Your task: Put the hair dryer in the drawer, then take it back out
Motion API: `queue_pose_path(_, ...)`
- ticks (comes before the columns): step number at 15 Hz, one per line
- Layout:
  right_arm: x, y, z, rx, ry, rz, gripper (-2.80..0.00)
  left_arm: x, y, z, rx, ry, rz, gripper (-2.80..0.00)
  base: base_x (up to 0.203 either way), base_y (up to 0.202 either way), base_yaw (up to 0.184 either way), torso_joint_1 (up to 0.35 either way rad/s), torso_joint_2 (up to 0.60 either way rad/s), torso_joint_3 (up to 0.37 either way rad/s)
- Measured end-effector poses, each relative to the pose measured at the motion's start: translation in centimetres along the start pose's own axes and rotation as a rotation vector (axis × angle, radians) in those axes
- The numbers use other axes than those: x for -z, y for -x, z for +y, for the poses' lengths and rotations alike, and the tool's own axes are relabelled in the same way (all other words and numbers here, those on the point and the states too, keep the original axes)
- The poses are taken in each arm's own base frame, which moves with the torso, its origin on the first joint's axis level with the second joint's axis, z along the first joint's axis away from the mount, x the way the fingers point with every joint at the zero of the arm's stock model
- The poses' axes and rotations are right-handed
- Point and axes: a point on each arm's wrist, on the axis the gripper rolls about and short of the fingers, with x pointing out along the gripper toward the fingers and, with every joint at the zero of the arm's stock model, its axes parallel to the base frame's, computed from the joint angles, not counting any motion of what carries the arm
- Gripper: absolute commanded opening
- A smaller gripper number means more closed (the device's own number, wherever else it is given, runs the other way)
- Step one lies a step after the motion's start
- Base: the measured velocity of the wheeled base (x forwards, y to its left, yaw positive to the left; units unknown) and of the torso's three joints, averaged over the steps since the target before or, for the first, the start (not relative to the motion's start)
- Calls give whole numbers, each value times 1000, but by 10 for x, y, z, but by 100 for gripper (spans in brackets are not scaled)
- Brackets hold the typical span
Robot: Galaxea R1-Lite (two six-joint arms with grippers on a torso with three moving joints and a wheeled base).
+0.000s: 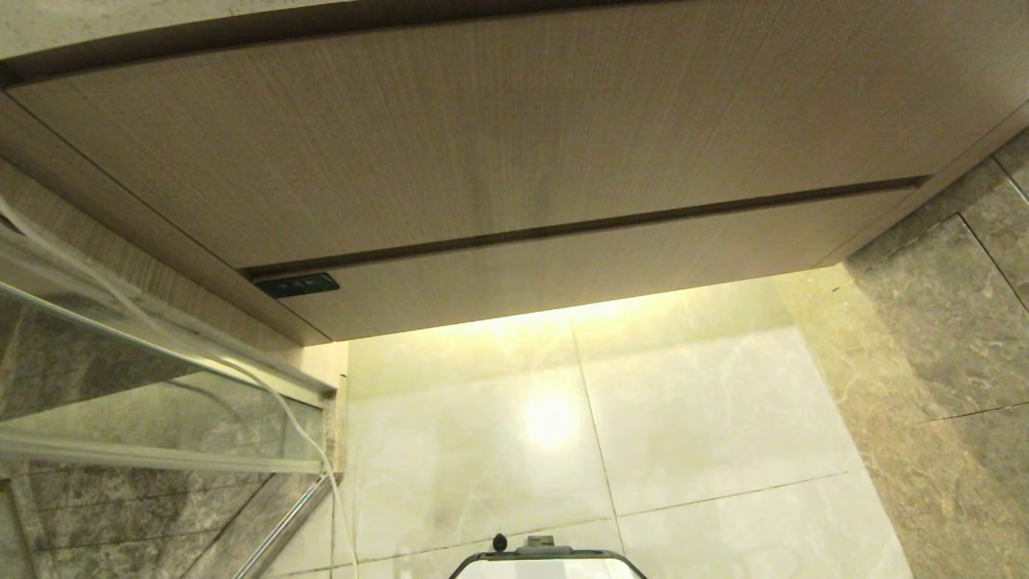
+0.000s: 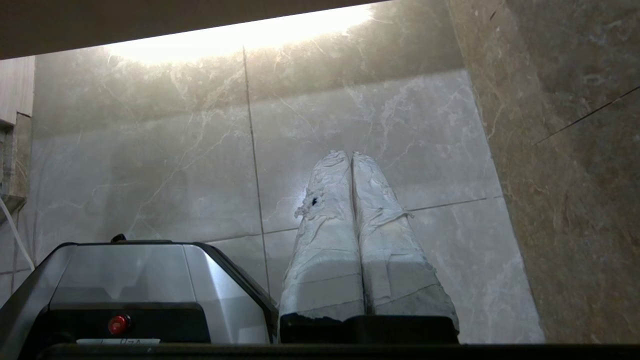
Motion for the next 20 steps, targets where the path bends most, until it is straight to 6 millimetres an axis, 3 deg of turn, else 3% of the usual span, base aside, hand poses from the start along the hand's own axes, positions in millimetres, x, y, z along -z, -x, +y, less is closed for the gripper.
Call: queue_pose_path(20,1,0,0,0,3,8,-280,0,0,0,0,0,0,-280,0,0,0,0,0,0)
